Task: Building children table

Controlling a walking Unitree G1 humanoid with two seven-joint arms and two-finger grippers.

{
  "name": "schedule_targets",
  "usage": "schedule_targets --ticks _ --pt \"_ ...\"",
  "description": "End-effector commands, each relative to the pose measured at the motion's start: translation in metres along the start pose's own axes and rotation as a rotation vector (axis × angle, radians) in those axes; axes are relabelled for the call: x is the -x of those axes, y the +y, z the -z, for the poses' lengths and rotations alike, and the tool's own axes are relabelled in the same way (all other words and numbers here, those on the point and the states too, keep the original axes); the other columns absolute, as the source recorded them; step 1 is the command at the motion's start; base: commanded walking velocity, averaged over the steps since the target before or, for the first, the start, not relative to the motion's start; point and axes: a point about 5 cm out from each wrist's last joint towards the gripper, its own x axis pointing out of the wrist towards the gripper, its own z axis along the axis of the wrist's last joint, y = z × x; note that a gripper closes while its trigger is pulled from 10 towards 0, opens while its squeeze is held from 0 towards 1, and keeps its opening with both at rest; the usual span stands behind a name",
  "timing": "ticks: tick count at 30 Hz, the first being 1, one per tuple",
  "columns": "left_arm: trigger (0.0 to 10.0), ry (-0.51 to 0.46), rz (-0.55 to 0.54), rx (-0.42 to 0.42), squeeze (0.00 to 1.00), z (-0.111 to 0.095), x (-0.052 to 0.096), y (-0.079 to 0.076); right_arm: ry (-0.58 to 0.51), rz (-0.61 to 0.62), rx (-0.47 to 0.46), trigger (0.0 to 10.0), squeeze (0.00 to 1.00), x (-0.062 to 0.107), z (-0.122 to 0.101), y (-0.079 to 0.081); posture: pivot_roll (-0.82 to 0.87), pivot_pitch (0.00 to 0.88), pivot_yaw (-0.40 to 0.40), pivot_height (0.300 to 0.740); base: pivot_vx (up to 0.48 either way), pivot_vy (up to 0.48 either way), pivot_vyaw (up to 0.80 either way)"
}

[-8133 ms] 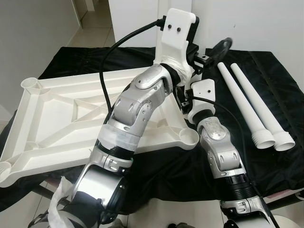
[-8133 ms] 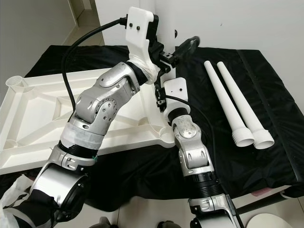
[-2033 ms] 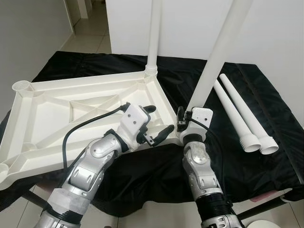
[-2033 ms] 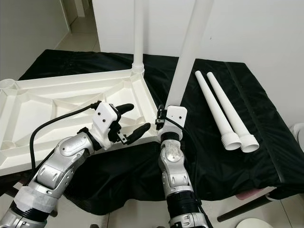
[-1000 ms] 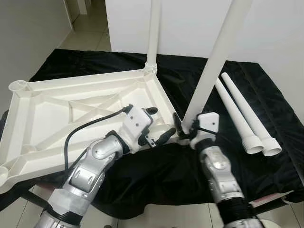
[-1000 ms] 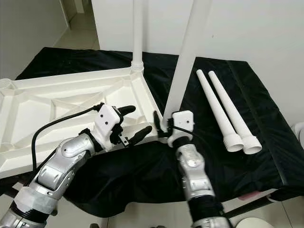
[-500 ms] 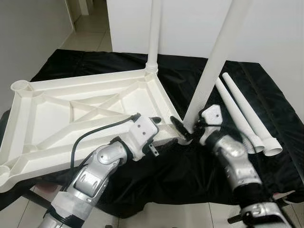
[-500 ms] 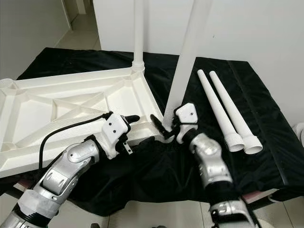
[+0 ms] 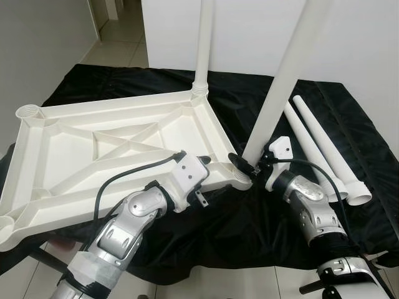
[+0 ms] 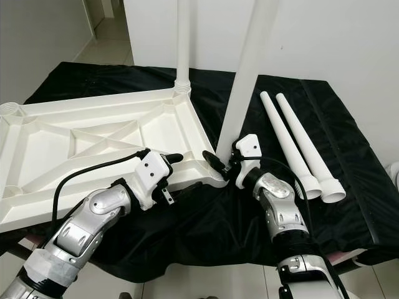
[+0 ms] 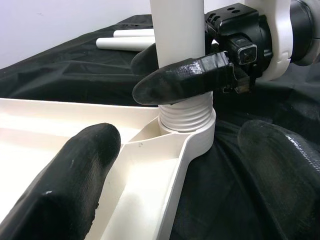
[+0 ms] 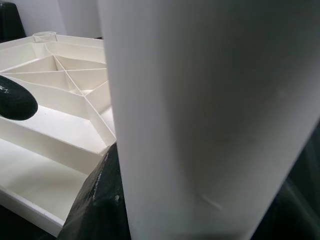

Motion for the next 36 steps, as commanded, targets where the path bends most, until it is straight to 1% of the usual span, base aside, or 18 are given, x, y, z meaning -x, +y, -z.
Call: schedule_targets --ticks 1,2,8,9,12,13,15,18,20,22,25,28,30,31,32,34,35,36 --pt "10.0 0.003 0.045 -0.007 0.00 -0.002 -0.001 -0.004 0.029 0.006 -0.037 0.0 0.00 0.003 0.007 -0.002 0.00 0.065 -0.002 0.740 0.000 0.000 0.00" --pt "10.0 0.002 0.045 -0.009 0.00 -0.002 -0.001 -0.004 0.033 0.014 -0.057 0.0 0.00 0.004 0.009 -0.002 0.00 0.066 0.000 0.740 0.000 0.000 0.00" --pt "10.0 0.000 0.043 -0.014 0.00 -0.003 0.000 -0.002 0.050 0.068 -0.039 0.0 0.00 0.008 0.013 -0.004 0.00 0.072 0.004 0.740 0.000 0.000 0.00" --pt "10.0 0.000 0.043 -0.014 0.00 -0.003 0.000 -0.002 0.046 0.093 -0.053 10.0 0.00 0.007 0.013 -0.004 0.00 0.073 0.004 0.740 0.000 0.000 0.00" --pt "10.0 -0.005 0.042 -0.010 0.00 -0.004 -0.001 -0.002 0.029 0.158 -0.074 10.0 0.00 0.005 0.012 -0.004 -0.01 0.077 0.004 0.740 0.000 0.000 0.00" --pt "10.0 -0.005 0.042 -0.010 0.00 -0.004 -0.001 -0.002 0.029 0.158 -0.074 10.0 0.00 0.005 0.012 -0.004 -0.01 0.077 0.004 0.740 0.000 0.000 0.00" --pt "10.0 -0.006 0.044 -0.007 0.00 -0.004 -0.001 -0.004 0.047 0.224 -0.056 10.0 0.00 0.003 0.014 -0.002 -0.01 0.080 0.001 0.740 0.000 0.000 0.00" --pt "10.0 -0.007 0.045 -0.006 0.00 -0.004 -0.001 -0.004 0.051 0.245 -0.051 10.0 0.00 0.002 0.014 -0.001 -0.01 0.080 0.001 0.740 0.000 0.000 0.00" --pt "10.0 -0.007 0.045 -0.004 0.00 -0.004 -0.002 -0.005 0.041 0.279 -0.061 10.0 0.00 0.002 0.014 0.001 -0.01 0.081 -0.006 0.740 0.000 0.000 0.00" --pt "10.0 -0.010 0.040 -0.001 0.00 -0.004 -0.002 -0.005 0.037 0.359 -0.088 10.0 0.00 0.000 0.017 0.008 -0.01 0.081 -0.015 0.740 0.000 0.000 0.00" --pt "10.0 -0.011 0.038 0.000 0.00 -0.004 -0.002 -0.005 0.039 0.404 -0.102 10.0 0.00 0.000 0.018 0.011 -0.01 0.081 -0.018 0.740 0.000 0.000 0.00" --pt "10.0 -0.012 0.033 0.001 0.00 -0.003 -0.002 -0.007 0.068 0.597 -0.180 10.0 0.00 -0.001 0.024 0.017 -0.01 0.077 -0.026 0.740 0.000 0.000 0.00" --pt "10.0 -0.012 0.033 0.001 0.00 -0.003 -0.002 -0.007 0.068 0.597 -0.180 10.0 0.00 -0.001 0.024 0.017 -0.01 0.077 -0.026 0.740 0.000 0.000 0.00" --pt "10.0 -0.013 0.032 0.001 0.00 -0.003 -0.002 -0.007 0.078 0.646 -0.202 10.0 0.00 0.000 0.025 0.020 -0.01 0.076 -0.027 0.740 0.000 0.000 0.00" --pt "10.0 -0.013 0.032 0.001 0.00 -0.003 -0.002 -0.007 0.078 0.646 -0.202 10.0 0.00 0.000 0.025 0.020 -0.01 0.076 -0.027 0.740 0.000 0.000 0.00" --pt "10.0 -0.015 0.031 0.002 0.00 -0.003 -0.002 -0.008 0.094 0.731 -0.217 10.0 0.00 0.001 0.027 0.025 -0.01 0.070 -0.031 0.740 0.000 0.000 0.00" --pt "10.0 -0.015 0.031 0.002 0.00 -0.003 -0.002 -0.008 0.094 0.731 -0.217 10.0 0.00 0.001 0.027 0.025 -0.01 0.070 -0.031 0.740 0.000 0.000 0.00" --pt "10.0 -0.016 0.030 0.002 0.00 -0.004 -0.002 -0.008 0.112 0.808 -0.205 10.0 0.00 0.004 0.028 0.028 -0.01 0.068 -0.033 0.740 0.000 0.000 0.00"
